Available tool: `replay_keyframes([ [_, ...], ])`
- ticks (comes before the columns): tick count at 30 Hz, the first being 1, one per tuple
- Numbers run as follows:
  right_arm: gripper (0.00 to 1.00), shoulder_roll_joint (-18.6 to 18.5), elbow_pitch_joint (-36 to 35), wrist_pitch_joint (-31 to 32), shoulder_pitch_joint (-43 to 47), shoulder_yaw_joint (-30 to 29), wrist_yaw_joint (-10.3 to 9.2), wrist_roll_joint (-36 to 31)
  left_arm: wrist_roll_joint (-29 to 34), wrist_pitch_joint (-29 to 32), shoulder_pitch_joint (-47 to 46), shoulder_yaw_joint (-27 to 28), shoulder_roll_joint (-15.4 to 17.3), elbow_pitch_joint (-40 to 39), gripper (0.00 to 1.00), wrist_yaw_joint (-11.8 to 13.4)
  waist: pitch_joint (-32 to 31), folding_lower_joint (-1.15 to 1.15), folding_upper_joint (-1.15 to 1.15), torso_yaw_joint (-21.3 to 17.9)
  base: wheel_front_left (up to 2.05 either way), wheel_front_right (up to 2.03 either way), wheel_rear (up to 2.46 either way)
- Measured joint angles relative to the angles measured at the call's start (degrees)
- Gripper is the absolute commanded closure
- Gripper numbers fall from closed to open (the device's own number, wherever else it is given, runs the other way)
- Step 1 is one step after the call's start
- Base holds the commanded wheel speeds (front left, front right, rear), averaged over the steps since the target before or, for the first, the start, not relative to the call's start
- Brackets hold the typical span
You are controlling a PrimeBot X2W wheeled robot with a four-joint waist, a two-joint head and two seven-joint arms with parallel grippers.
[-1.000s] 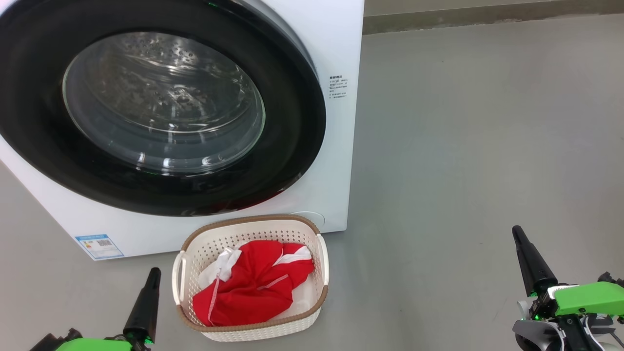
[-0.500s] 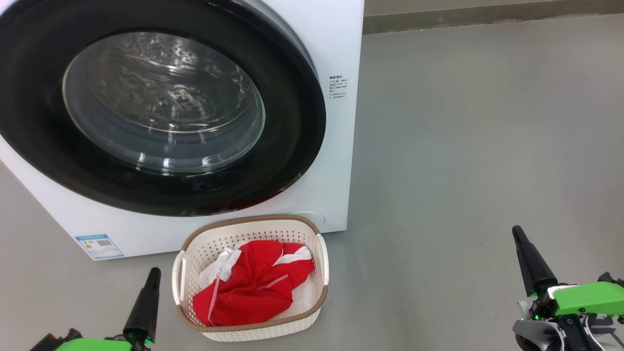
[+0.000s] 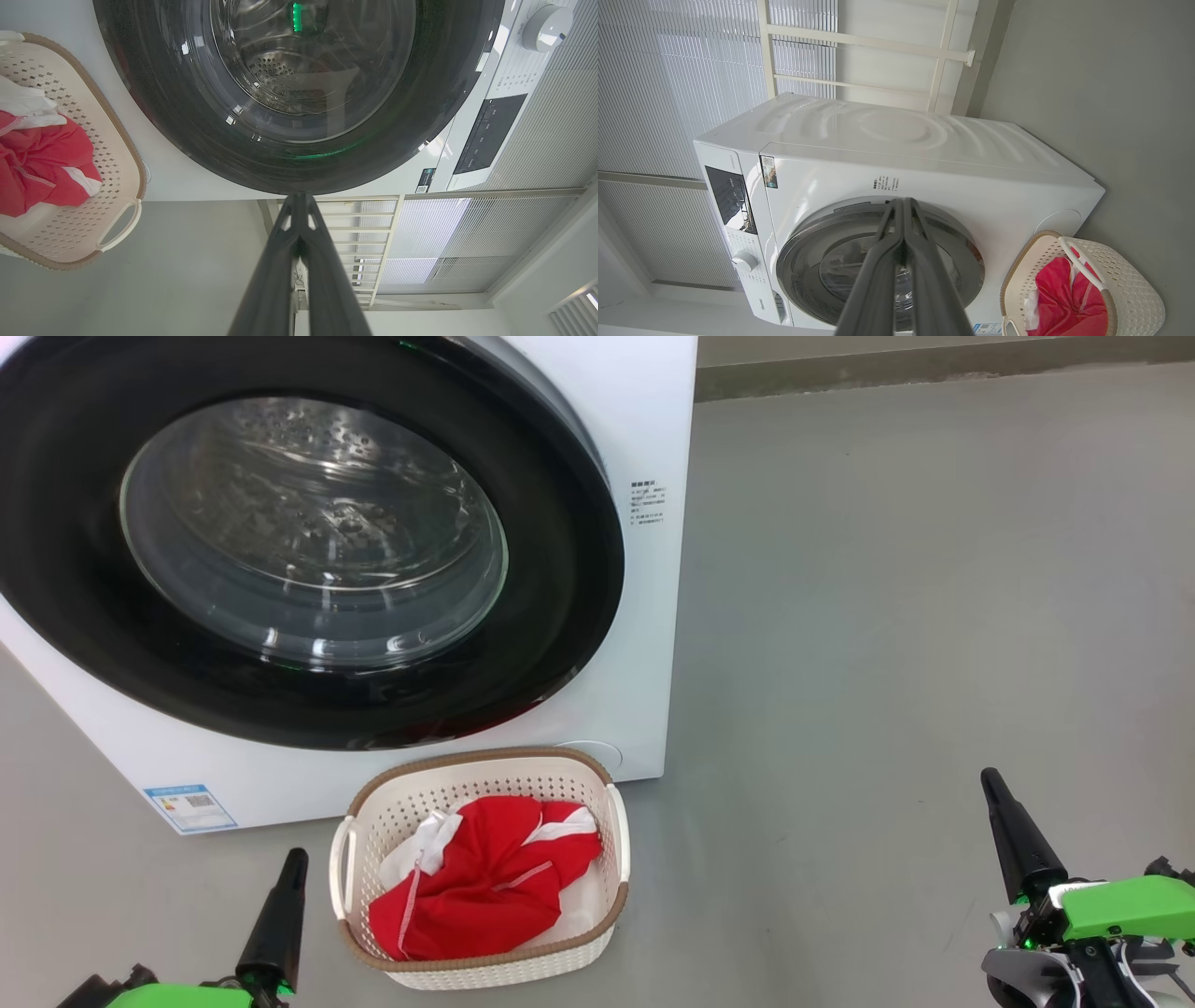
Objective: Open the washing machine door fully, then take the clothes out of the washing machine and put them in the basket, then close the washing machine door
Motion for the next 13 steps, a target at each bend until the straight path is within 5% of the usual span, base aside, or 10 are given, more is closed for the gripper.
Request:
replay_keyframes([
  [13, 1.0, 0.0, 0.0, 0.0, 0.0, 0.0, 0.0, 0.0, 0.0, 0.0, 0.0, 0.0, 0.0, 0.0, 1.0, 0.0, 0.0, 0.0, 0.0, 0.0, 0.0, 0.0, 0.0],
])
